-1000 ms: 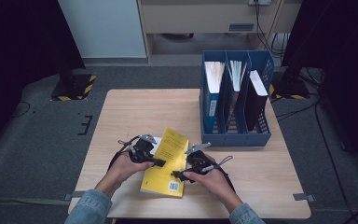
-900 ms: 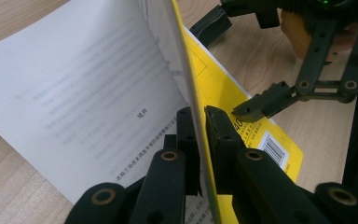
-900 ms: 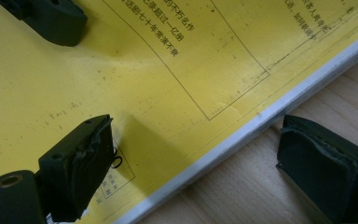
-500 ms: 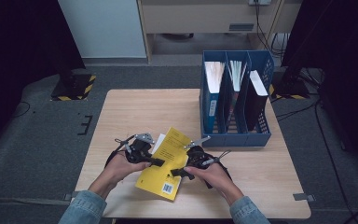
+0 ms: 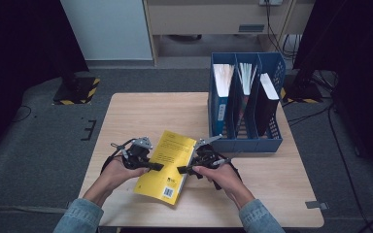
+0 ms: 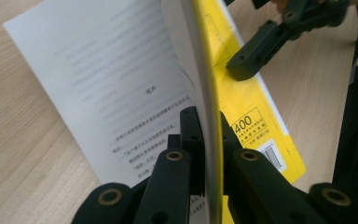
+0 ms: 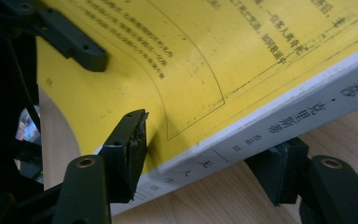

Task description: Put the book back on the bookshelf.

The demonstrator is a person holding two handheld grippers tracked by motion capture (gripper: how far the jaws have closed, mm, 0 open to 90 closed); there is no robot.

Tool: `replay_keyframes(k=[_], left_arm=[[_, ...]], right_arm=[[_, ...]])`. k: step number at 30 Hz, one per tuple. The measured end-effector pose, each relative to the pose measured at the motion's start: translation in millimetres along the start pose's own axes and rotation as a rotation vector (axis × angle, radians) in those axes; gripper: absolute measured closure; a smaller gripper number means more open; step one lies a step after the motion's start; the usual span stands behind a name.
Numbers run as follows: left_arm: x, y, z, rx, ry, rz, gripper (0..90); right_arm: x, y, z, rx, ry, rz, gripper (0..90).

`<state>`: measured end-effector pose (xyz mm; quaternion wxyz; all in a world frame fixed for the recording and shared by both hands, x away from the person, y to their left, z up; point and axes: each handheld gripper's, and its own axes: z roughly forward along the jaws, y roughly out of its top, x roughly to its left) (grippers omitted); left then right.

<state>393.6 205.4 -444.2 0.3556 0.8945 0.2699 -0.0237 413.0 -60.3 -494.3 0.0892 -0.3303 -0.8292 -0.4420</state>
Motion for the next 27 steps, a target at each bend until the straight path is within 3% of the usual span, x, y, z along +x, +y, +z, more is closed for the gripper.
replay_keyframes(k=[6,10,14,16,21,27], left_arm=[[1.9,-3.9,-1.8,-0.010,-0.001,0.009,87.5],[1.4,-4.5,-4.4,-0.023,0.001,0.016,87.4],[2.2,-4.8,-6.8,-0.037,0.002,0.011,87.1],[1.3,-4.8,-8.3,-0.041,0.008,0.029,87.0],[0.1,-5.9,-11.9,-0.044,0.010,0.039,86.8],[2.6,-4.2,-15.6,-0.070,0.010,0.044,86.7]], right_arm=[[22.9,17.6,-6.2,0.083,-0.033,-0.117,43.0],[25.9,22.8,-3.8,0.108,-0.038,-0.126,43.0],[28.0,27.1,-2.5,0.094,-0.069,-0.127,44.8],[29.5,30.0,-1.8,0.090,-0.074,-0.131,45.4],[35.8,35.9,-0.8,0.130,-0.074,-0.167,45.6],[40.7,45.5,-4.3,0.135,-0.100,-0.192,46.5]])
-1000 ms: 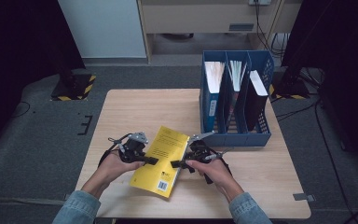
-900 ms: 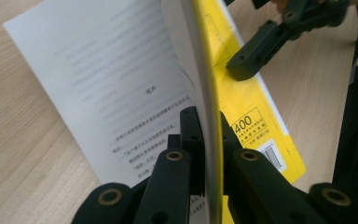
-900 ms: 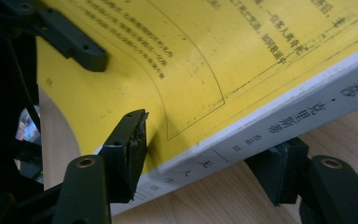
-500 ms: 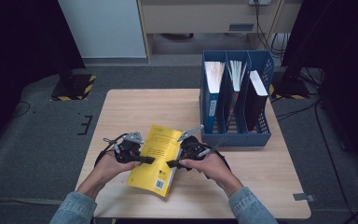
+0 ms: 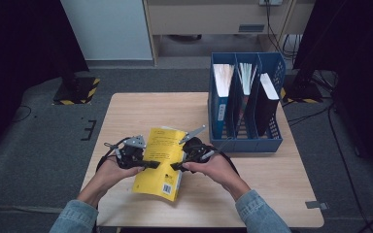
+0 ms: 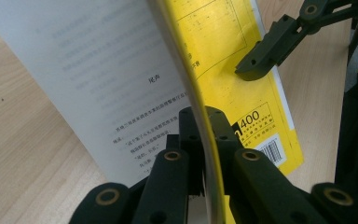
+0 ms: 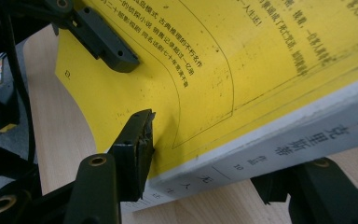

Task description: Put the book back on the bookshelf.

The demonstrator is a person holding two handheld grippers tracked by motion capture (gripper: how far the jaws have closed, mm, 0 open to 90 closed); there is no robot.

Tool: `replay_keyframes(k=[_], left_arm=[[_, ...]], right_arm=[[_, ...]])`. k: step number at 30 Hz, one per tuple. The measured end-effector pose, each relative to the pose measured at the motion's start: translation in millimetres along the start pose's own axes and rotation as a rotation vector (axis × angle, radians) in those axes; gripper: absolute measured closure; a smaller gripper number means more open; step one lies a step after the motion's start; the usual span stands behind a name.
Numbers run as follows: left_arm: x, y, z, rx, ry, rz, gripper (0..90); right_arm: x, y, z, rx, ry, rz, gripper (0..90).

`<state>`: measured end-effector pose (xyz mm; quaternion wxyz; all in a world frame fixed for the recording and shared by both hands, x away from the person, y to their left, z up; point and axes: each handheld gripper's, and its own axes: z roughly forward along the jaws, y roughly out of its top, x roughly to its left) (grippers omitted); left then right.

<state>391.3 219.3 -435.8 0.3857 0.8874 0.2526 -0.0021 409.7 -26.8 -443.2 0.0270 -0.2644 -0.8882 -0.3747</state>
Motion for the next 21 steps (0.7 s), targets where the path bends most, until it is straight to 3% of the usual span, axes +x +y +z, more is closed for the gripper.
replay_keyframes(k=[4,8,14,21], left_arm=[[1.7,0.4,-1.2,-0.022,0.001,-0.006,86.9],[-1.9,2.3,-2.6,-0.038,0.028,0.016,87.2],[-2.3,8.3,-5.1,-0.055,0.034,0.026,87.6],[-4.9,9.6,-5.8,-0.048,0.030,0.044,87.6]], right_arm=[[2.5,5.2,-4.1,-0.016,-0.028,-0.008,48.4],[4.4,8.1,-9.4,-0.011,-0.036,-0.037,50.1],[3.2,13.9,-17.9,-0.018,-0.053,-0.053,50.4],[1.6,16.8,-15.0,-0.001,-0.034,-0.043,48.9]])
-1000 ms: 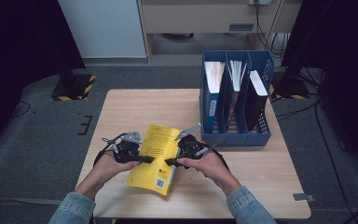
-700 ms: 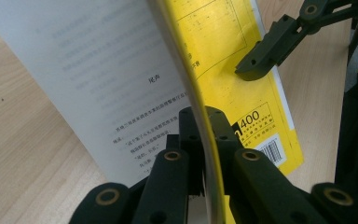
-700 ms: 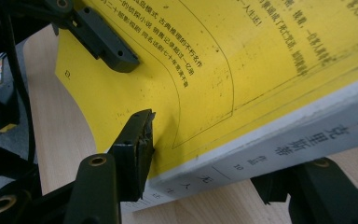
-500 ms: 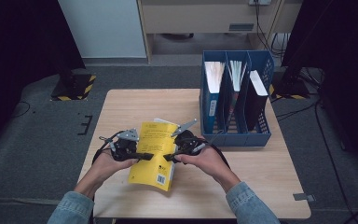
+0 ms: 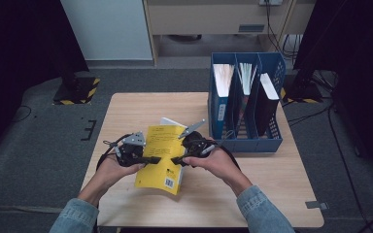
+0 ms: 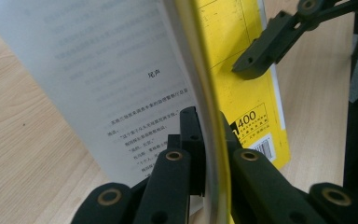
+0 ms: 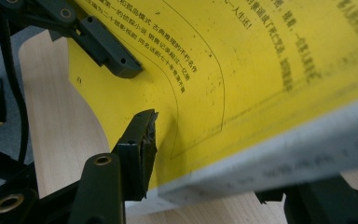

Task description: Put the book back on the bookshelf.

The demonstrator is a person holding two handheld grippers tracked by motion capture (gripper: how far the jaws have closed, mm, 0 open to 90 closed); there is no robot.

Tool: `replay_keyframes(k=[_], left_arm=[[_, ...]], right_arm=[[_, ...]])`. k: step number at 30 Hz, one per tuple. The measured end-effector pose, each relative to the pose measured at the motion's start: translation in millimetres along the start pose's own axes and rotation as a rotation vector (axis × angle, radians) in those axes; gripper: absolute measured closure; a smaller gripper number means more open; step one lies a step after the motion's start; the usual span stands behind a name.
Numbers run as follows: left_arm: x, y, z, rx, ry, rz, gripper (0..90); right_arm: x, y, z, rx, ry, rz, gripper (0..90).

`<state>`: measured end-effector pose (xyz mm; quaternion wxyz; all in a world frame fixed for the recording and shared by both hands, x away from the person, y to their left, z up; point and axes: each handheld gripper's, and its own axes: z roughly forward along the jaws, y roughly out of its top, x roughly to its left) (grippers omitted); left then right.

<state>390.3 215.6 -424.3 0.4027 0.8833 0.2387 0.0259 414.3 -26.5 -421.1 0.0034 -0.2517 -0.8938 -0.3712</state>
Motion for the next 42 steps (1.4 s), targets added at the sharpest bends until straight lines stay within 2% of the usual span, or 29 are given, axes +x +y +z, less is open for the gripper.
replay_keyframes(k=[7,11,15,16,19,22,27,31,34,38,42], left_arm=[[1.0,-1.3,0.4,-0.003,0.001,-0.007,87.5],[0.8,-1.4,2.3,-0.007,0.001,-0.006,87.1],[1.4,-0.7,4.9,0.001,0.022,-0.002,86.3],[1.9,-0.8,5.3,-0.004,0.022,-0.008,85.9],[9.1,-3.2,4.4,-0.045,0.015,-0.057,85.3],[11.5,-4.9,5.6,-0.056,0.017,-0.069,84.8],[9.9,-5.5,4.6,-0.068,0.037,-0.060,82.6],[13.5,-7.0,3.0,-0.082,0.042,-0.094,76.7],[13.2,-8.0,3.9,-0.090,0.057,-0.099,74.0],[13.5,-7.5,4.5,-0.104,0.079,-0.127,69.7],[14.6,-4.8,5.6,-0.120,0.092,-0.137,67.7]], right_arm=[[0.7,1.4,2.4,0.007,-0.013,-0.010,51.4],[-1.8,1.5,3.3,0.006,-0.031,0.007,55.3],[-3.8,2.8,1.2,0.004,-0.042,0.018,61.1],[-3.9,3.7,-0.1,-0.001,-0.049,0.015,63.7],[-5.9,4.9,-4.4,-0.015,-0.066,0.020,69.2],[-5.8,5.0,-6.3,-0.022,-0.070,0.013,70.9],[-5.4,5.0,-8.1,-0.014,-0.078,0.000,71.1],[-3.9,3.4,-9.4,-0.024,-0.081,-0.013,71.5],[-2.2,1.0,-10.3,-0.032,-0.080,-0.018,72.0],[-1.7,0.6,-11.2,-0.030,-0.084,-0.023,72.4],[-2.4,1.1,-12.5,-0.038,-0.102,-0.016,72.7]])
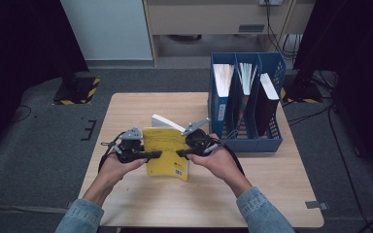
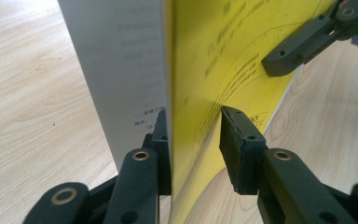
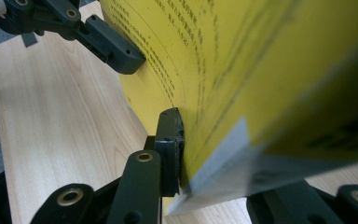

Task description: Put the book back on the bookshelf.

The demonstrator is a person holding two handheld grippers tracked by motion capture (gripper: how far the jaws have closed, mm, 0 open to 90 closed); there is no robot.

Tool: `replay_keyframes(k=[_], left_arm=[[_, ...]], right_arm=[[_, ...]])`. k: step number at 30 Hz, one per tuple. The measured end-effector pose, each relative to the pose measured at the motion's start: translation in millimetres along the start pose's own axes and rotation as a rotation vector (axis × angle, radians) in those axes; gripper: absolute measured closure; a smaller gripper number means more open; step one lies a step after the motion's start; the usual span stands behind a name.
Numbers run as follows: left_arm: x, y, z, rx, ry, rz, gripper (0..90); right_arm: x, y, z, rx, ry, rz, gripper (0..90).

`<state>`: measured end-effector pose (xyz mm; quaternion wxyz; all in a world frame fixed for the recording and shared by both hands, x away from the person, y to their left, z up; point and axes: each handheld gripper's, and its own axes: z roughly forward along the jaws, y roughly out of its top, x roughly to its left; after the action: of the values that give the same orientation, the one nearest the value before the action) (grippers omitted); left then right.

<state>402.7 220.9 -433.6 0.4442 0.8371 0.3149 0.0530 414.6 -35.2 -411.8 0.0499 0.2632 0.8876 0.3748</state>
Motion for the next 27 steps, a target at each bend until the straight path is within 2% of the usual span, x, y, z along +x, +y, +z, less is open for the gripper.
replay_keyframes(k=[5,9,12,15,23,27], left_arm=[[-0.1,0.3,0.3,-0.007,0.020,0.004,67.1],[-2.6,-1.0,-2.3,0.002,0.029,0.024,65.4],[-3.8,-3.4,-3.8,0.003,0.027,0.027,65.2],[-4.2,-5.9,-3.0,0.002,0.021,0.025,65.0],[-5.5,-6.2,-1.2,0.001,0.018,0.023,63.6],[-6.0,-7.5,-1.7,-0.004,0.018,0.021,63.3]], right_arm=[[-1.7,-1.1,-3.1,0.000,-0.006,-0.002,73.0],[2.0,-1.4,-4.2,0.004,-0.005,-0.042,72.8],[5.4,-1.1,-6.3,0.000,0.003,-0.050,71.7],[6.5,1.6,-11.9,-0.027,0.017,-0.048,70.6],[11.6,10.8,-21.9,-0.018,0.027,-0.082,69.7],[12.9,12.9,-21.5,-0.017,0.029,-0.087,65.2]])
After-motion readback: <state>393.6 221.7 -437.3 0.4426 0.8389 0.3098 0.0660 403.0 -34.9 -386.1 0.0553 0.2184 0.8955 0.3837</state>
